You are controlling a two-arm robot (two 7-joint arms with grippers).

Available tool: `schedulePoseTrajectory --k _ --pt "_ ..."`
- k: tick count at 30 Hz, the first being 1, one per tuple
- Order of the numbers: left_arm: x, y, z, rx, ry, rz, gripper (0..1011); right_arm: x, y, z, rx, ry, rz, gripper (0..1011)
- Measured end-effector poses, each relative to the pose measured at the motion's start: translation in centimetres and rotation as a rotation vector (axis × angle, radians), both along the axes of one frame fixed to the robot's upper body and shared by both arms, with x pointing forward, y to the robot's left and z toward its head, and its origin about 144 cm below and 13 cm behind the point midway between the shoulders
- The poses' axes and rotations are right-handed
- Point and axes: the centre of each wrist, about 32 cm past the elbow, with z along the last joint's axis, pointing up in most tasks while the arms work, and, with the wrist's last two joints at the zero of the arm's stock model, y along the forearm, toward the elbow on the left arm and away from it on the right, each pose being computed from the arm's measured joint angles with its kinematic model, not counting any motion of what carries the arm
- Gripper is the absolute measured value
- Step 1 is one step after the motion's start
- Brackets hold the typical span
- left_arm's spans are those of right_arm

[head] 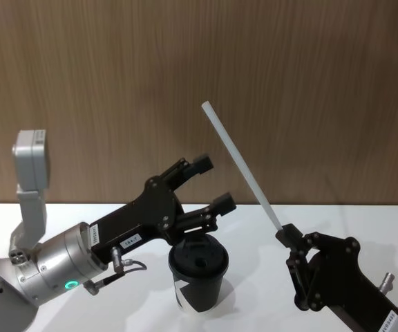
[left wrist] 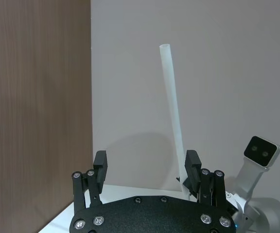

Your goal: Pick up the straw with one hand, pass it to the other hand, and insert it into the cup.

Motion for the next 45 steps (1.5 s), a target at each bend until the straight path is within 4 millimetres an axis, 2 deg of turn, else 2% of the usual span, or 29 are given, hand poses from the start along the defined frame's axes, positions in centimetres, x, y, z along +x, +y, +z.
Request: schedulePoseTrajectory --k 15,45 --pt "0.0 0.0 -0.4 -0.012 0.001 -0.047 1003 0.0 0.0 0.0 0.0 0.0 0.0 0" --pt "0.9 -2.4 -0.1 -0.036 -0.012 -0.077 1003 0.0 0.0 0.0 0.0 0.0 0.0 0"
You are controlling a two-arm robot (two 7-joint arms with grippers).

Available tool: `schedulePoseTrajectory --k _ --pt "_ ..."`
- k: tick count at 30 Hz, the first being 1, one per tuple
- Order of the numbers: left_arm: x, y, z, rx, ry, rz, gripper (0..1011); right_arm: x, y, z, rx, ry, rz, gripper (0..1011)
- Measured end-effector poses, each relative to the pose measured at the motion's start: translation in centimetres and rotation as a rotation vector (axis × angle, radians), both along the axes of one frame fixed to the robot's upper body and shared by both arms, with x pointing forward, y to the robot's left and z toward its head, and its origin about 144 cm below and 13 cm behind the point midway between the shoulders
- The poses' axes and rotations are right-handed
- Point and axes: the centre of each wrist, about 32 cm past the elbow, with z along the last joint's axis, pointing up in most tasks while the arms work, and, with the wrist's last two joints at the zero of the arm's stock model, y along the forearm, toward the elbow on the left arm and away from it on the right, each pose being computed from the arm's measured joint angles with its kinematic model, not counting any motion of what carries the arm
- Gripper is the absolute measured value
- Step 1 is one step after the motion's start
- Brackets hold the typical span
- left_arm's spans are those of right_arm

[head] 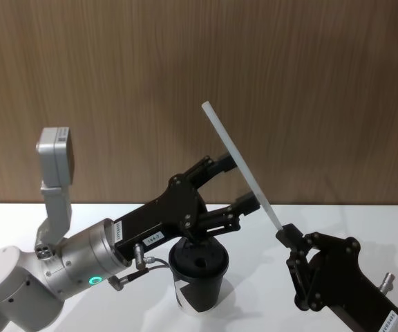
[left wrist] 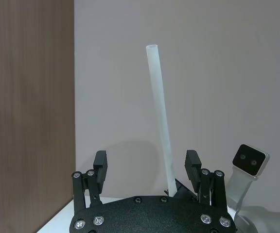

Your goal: Pick up the straw with one hand, pass it to the other hand, and insert it into the cup.

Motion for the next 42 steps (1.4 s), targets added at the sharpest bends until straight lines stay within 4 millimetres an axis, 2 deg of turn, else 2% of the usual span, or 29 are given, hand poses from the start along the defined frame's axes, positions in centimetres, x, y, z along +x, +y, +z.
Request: schedulePoseTrajectory --k 31,35,42 --pt "1.0 -1.2 0.2 0.001 0.007 -0.009 1003 0.0 0.0 0.0 0.0 0.0 0.0 0" --pt "1.1 -1.3 0.2 0.001 0.008 -0.01 949 0.0 0.0 0.0 0.0 0.0 0.0 0" --pt "1.1 -1.3 0.2 0.001 0.008 -0.01 774 0.0 0.0 0.0 0.0 0.0 0.0 0"
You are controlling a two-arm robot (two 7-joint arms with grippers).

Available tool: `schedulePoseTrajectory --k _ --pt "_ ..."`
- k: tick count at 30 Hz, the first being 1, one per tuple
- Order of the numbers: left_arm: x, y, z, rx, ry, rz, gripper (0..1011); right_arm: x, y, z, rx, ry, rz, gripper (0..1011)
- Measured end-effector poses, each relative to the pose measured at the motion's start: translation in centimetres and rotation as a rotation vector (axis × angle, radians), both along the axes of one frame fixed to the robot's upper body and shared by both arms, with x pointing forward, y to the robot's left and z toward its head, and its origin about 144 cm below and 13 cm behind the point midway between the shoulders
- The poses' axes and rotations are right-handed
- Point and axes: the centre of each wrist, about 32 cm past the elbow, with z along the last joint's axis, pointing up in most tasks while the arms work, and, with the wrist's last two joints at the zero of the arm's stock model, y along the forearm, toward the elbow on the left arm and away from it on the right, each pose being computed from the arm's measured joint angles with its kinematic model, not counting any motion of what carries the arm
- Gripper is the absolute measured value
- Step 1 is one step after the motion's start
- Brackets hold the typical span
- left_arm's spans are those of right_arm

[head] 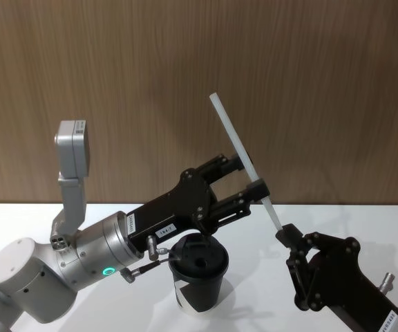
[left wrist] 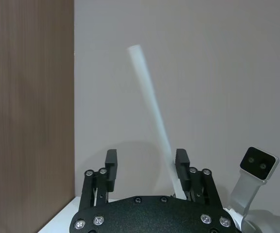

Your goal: Pick up the straw with one hand, pass it to the other hand, and insert it into the cup.

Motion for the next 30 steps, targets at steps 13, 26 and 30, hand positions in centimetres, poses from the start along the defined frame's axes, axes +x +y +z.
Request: schedulePoseTrajectory --k 13,26,30 --pt "0.04 -0.04 -0.01 -0.001 0.001 0.0 330 0.0 0.0 0.0 0.0 0.0 0.0 0" --pt "0.06 -0.06 -0.01 0.0 0.001 0.0 148 0.0 0.0 0.0 0.0 0.0 0.0 0" --pt "0.06 -0.06 -0.02 0.0 0.001 0.0 129 0.0 0.0 0.0 0.0 0.0 0.0 0"
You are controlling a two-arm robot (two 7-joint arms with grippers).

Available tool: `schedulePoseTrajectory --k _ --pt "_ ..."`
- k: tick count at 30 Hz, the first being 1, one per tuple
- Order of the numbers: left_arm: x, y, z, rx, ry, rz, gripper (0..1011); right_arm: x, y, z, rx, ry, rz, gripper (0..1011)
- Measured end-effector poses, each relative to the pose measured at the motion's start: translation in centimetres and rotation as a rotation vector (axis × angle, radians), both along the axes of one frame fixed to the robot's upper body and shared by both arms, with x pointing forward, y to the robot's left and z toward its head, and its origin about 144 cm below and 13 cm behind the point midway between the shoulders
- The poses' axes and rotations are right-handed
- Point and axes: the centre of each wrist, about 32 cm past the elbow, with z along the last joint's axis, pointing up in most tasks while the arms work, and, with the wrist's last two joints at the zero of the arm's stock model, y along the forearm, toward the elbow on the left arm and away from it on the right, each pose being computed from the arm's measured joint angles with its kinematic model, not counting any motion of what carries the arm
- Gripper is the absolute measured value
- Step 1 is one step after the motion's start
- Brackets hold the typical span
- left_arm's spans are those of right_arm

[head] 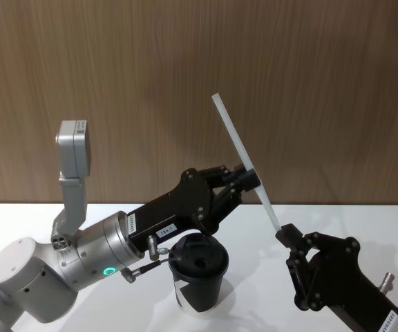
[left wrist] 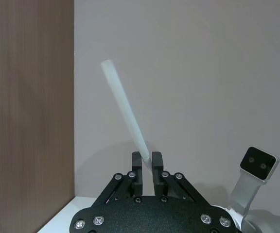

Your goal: Pick up the straw with one hand, pass it to the other hand, and insert it into the cup.

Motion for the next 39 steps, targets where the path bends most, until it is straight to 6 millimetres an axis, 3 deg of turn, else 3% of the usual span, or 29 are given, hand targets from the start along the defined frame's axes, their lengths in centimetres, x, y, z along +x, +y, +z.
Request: schedulePoseTrajectory --k 22,39 --pt "0.0 0.01 0.0 0.0 0.0 0.0 4 0.0 0.0 0.0 0.0 0.0 0.0 0" --pt "-0.22 -0.14 0.13 0.008 -0.006 0.004 0 -0.01 0.0 -0.01 0.0 0.0 0.0 0"
